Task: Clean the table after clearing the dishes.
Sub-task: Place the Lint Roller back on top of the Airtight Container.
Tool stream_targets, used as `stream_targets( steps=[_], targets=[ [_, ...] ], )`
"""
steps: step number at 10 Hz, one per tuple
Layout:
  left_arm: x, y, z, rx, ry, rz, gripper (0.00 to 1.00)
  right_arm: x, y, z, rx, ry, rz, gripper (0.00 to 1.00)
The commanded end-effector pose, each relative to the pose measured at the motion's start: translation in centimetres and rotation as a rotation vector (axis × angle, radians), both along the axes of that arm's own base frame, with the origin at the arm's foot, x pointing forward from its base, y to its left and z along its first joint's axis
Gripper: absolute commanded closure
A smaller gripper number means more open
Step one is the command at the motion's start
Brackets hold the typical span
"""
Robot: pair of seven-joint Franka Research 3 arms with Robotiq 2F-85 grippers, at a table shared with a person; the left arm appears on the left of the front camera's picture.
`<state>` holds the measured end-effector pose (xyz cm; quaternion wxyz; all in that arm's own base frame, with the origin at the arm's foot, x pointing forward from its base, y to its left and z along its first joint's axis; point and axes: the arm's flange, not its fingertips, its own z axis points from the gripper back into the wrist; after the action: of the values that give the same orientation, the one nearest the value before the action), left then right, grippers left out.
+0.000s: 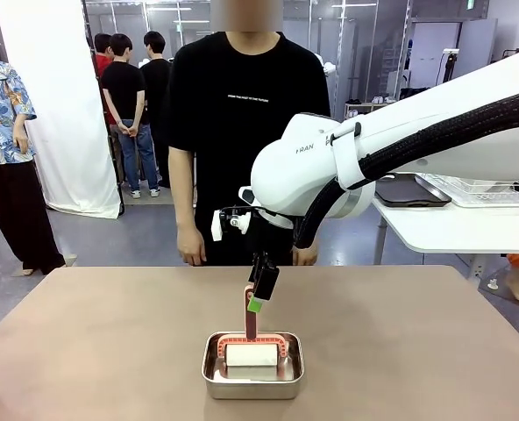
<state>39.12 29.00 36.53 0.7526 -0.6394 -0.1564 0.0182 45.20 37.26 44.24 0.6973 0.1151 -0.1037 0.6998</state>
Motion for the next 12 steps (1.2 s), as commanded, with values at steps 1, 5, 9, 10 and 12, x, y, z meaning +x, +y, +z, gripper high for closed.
stream_targets(
  steps=[1, 5, 9, 10, 12],
  targets=[
    [-0.3, 0.0, 0.0, -0.002, -0.001, 0.006, 0.0, -0.1, 0.1, 0.1, 0.003, -0.007, 0.006, 0.0],
    [-0.3, 0.0, 0.0, -0.002, -0.001, 0.006, 0.0, -0.1, 0.1, 0.1, 0.003, -0.007, 0.006, 0.0],
    [-0.3, 0.0, 0.0, -0.002, -0.001, 0.006, 0.0, 3.3, -2.8, 6.5, 0.139, 0.126, -0.228, 0.0],
    [-0.3, 0.0, 0.0, -0.002, -0.001, 0.006, 0.0, 4.3, -4.7, 7.9, 0.217, 0.203, -0.3, 0.0],
    [-0.3, 0.0, 0.0, -0.002, -0.001, 0.006, 0.0, 6.6, -11.9, 8.5, 0.357, 0.577, -0.463, 0.0]
  ],
)
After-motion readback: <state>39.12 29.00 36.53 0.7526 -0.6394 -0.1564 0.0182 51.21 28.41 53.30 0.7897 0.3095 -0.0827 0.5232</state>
